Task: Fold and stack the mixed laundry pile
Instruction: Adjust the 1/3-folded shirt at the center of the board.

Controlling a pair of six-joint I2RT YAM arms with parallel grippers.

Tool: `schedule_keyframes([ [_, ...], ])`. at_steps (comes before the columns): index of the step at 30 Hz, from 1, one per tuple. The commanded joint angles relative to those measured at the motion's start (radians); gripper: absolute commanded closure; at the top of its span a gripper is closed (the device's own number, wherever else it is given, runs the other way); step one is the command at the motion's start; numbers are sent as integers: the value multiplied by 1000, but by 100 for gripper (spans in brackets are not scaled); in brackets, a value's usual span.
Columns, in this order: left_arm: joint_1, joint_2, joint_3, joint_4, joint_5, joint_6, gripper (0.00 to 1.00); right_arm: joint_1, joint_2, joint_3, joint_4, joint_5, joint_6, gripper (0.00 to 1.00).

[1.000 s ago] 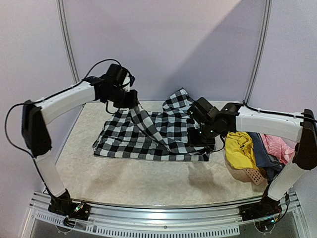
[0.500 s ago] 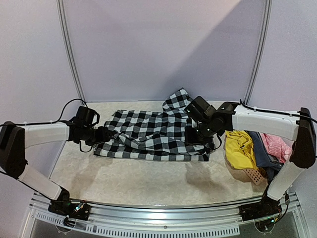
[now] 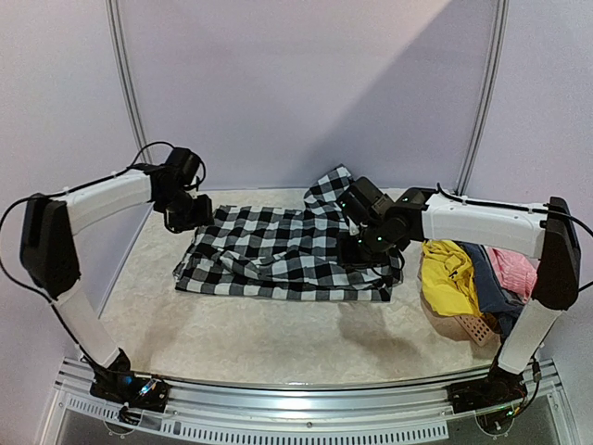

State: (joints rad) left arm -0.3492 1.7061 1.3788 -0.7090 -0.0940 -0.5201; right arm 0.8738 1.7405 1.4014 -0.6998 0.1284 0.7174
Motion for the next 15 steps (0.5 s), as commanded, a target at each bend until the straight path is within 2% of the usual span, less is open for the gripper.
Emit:
schedule_keyframes([
  [1,-95,155,171,-245,43,41,47,0,20,24,1,9,-4,74],
  [6,-140,292,289,-259,146,65,54,0,9,10,-7,15,6,74],
  [12,-149,416,308,-223,204,106,57,0,-10,-16,-5,13,28,74],
  [15,-149,429,305,-223,206,111,60,0,-12,-26,-3,0,38,74],
])
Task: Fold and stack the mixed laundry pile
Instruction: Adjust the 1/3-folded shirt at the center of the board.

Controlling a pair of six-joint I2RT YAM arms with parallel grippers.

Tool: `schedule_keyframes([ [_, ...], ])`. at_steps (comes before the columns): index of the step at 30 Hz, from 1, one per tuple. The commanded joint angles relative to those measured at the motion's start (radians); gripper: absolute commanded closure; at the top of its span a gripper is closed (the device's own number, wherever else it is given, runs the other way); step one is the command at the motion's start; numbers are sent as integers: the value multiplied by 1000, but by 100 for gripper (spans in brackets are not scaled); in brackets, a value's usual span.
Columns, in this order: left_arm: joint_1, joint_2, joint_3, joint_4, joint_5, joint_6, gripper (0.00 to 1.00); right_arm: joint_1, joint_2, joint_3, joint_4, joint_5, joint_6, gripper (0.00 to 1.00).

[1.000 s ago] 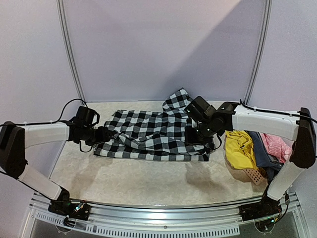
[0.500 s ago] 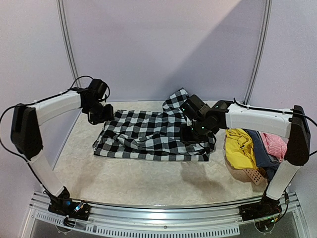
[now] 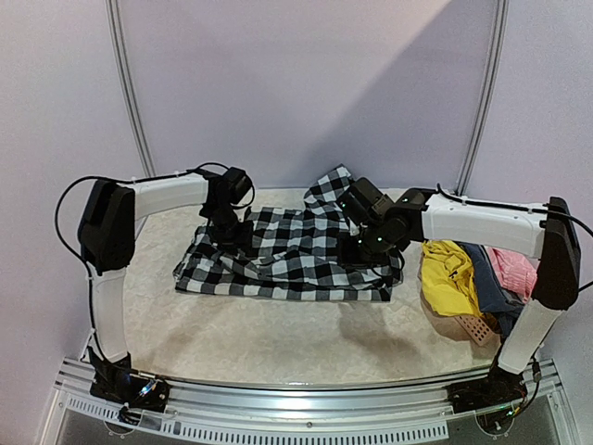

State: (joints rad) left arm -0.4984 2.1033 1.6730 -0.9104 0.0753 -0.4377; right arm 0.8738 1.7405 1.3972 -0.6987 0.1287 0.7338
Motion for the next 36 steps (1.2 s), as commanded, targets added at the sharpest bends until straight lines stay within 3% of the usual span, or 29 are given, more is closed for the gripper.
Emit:
schedule_keyframes([
  [1,0,23,1,-25,30,28,60,0,-13,-25,-4,-2,22,74],
  [11,16,-217,-385,83,-58,5,62,1,-44,-72,15,3,48,74],
  [16,38,-317,-494,93,-105,-10,61,0,-51,-77,25,0,48,75],
  [25,70,-446,-525,93,-152,-44,50,0,-50,-75,40,-3,38,75],
  [29,113,-421,-510,106,-100,-46,44,0,-55,-76,36,-1,35,75],
  [36,172,-353,-485,150,-22,-27,45,0,-96,-111,28,15,42,75],
])
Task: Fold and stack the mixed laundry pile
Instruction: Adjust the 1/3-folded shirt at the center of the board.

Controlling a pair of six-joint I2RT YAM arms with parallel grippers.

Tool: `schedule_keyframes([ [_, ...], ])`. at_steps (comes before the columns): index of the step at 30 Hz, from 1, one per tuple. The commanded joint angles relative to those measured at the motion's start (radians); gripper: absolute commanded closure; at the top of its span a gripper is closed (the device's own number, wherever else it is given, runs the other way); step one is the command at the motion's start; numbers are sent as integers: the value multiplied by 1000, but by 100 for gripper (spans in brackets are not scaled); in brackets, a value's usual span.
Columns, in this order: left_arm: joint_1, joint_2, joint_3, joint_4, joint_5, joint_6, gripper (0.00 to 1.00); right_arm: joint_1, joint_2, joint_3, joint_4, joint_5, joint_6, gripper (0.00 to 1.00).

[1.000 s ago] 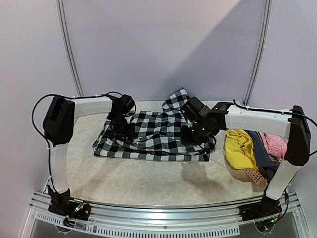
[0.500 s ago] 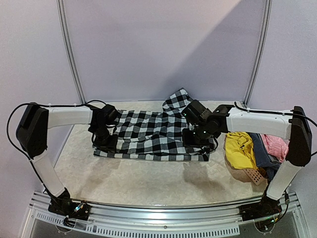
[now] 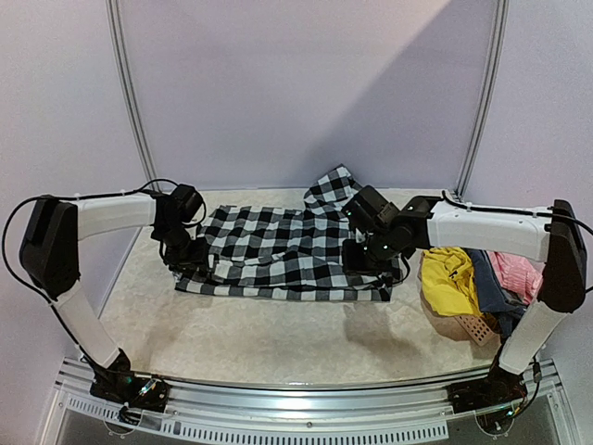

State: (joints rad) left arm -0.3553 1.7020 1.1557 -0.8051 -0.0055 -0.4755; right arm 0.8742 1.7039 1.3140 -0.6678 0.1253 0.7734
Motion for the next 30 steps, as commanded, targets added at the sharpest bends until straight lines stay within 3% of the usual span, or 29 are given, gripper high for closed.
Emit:
schedule_keyframes([
  [1,37,61,35,52,71,12,46,0,-64,-32,-5,20,5,75],
  [10,54,137,93,74,85,17,48,0,-106,-74,-10,26,28,75],
  [17,69,186,86,106,102,20,68,1,-110,-79,-12,25,34,75],
  [22,71,192,162,20,91,24,97,1,-106,-75,-11,27,37,75],
  [30,70,124,265,-182,-21,-9,100,0,-99,-62,-3,38,37,75],
])
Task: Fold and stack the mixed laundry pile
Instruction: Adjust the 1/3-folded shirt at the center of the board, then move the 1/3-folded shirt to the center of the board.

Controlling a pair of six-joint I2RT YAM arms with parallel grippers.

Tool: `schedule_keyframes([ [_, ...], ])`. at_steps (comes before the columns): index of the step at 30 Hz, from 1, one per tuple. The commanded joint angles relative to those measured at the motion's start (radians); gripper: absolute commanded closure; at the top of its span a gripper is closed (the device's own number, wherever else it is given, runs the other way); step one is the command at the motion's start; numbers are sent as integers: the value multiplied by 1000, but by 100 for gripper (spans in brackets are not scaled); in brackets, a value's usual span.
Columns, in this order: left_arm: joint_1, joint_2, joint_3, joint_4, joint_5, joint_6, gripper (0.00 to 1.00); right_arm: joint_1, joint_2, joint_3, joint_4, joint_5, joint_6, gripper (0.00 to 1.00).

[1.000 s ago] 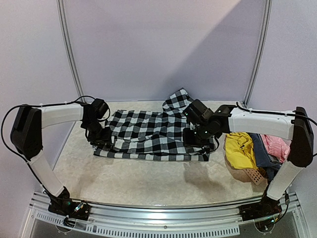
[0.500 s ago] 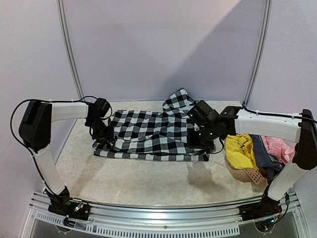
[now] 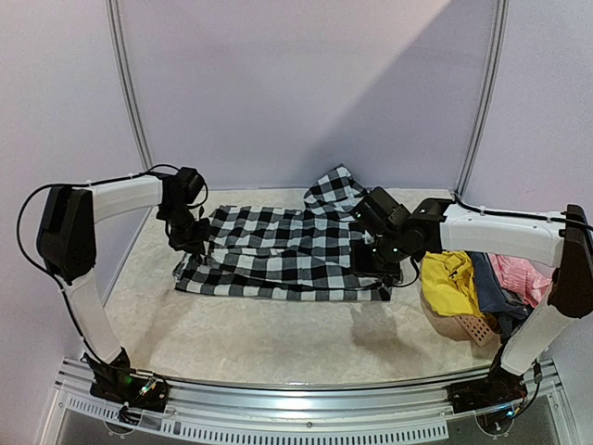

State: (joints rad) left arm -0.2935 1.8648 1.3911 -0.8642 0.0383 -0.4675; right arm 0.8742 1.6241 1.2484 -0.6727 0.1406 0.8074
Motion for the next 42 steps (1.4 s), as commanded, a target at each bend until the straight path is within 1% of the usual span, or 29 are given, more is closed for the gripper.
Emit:
schedule_keyframes([
  [1,8,-38,23,-127,-70,-18,100,1,-12,9,1,22,1,75],
  [4,7,-25,-7,-126,-82,-20,98,0,7,29,-2,19,-5,75],
  [6,7,-13,-23,-118,-81,-20,94,0,18,40,-5,17,-10,75],
  [8,7,-2,-33,-108,-70,-19,87,0,25,47,-6,19,-15,75],
  [11,8,-11,-32,-99,-55,-10,70,-1,32,66,-14,26,-24,75],
  [13,8,-41,-31,-96,-59,-1,55,0,38,89,-27,37,-39,75],
  [15,7,-76,-26,-95,-68,7,36,0,42,109,-36,47,-53,75],
  [16,8,-91,-24,-97,-72,12,30,1,44,115,-37,51,-57,75],
  [18,8,-116,-20,-110,-82,22,22,-2,51,126,-34,56,-70,75],
  [20,7,-138,-23,-116,-82,32,20,-3,56,137,-31,56,-80,75],
  [25,9,-215,-63,-98,-75,54,20,-9,92,171,1,28,-100,75],
  [31,9,-277,-103,-50,-47,82,18,-18,180,279,11,-43,-134,75],
  [34,8,-276,-122,-6,33,88,18,-23,229,316,21,-85,-154,75],
  [38,7,-248,-136,37,99,89,19,-51,292,337,45,-191,-157,75],
  [42,7,-201,-134,71,166,101,21,-80,333,334,55,-256,-143,75],
])
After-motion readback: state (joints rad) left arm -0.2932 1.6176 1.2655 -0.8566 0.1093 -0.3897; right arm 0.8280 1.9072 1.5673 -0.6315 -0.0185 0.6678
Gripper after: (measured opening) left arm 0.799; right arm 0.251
